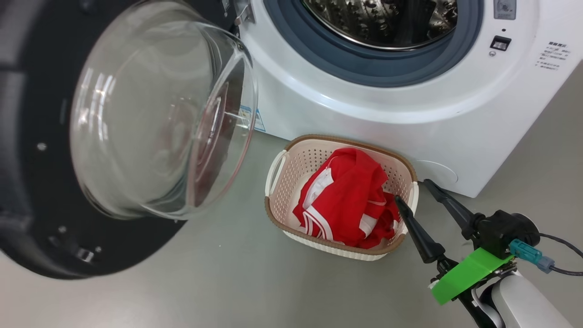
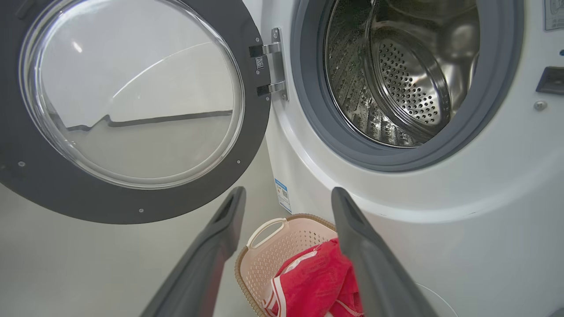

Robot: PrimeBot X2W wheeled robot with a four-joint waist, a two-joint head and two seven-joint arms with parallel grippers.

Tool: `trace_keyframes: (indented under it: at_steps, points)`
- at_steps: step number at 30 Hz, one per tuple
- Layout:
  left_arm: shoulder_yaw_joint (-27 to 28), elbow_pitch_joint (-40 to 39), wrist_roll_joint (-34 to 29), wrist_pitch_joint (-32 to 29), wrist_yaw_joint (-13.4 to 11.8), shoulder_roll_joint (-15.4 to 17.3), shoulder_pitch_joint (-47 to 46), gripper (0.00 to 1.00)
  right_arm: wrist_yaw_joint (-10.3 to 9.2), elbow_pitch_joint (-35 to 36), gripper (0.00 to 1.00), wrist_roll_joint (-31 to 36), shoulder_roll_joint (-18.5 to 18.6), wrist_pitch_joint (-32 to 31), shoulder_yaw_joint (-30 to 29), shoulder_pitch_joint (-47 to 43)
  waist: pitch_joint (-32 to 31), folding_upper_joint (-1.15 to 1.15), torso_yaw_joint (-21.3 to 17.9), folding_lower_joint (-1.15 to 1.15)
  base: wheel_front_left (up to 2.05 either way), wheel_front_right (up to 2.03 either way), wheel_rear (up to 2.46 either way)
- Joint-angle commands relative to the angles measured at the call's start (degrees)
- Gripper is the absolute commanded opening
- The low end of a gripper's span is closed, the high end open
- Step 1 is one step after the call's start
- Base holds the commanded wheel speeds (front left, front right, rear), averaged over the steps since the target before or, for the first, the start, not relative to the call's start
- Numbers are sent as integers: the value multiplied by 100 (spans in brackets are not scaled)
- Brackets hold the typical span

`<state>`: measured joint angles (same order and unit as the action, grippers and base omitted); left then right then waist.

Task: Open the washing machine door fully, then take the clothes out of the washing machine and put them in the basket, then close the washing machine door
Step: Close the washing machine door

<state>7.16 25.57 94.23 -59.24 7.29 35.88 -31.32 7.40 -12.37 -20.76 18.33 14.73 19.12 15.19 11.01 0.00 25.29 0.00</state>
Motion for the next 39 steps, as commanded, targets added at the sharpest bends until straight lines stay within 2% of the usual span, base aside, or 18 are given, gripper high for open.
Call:
trace_keyframes:
  at_steps: [1, 8, 18, 25, 31, 39]
  points:
    - [217, -302, 112, -136, 20, 299, 31, 0, 9, 157, 100, 10, -6, 27, 61, -92, -31, 0, -33, 0, 0, 0, 0]
    - [403, -1423, 365, -606, 20, 192, 647, 0, 9, 209, 100, 13, -34, 27, -26, -200, -149, 0, -189, 0, 0, 0, 0]
    - [252, -2730, 464, -1008, 20, -297, 1023, 0, 9, 297, 100, 35, -120, 27, -175, -332, -250, 0, -598, 0, 0, 0, 0]
    - [-33, -2933, 245, -1085, 20, -527, 985, 0, 9, 362, 100, 67, -191, 27, -307, -431, -230, 0, -958, 0, 0, 0, 0]
    - [-347, -2932, 20, -1006, 20, -888, 583, 0, 9, 445, 100, 123, -300, 27, -431, -492, -141, 0, -1407, 0, 0, 0, 0]
    - [-496, -2778, -191, -920, 20, -1038, 175, 0, 9, 537, 100, 186, -462, 27, -508, -402, 59, 0, -1972, 0, 0, 0, 0]
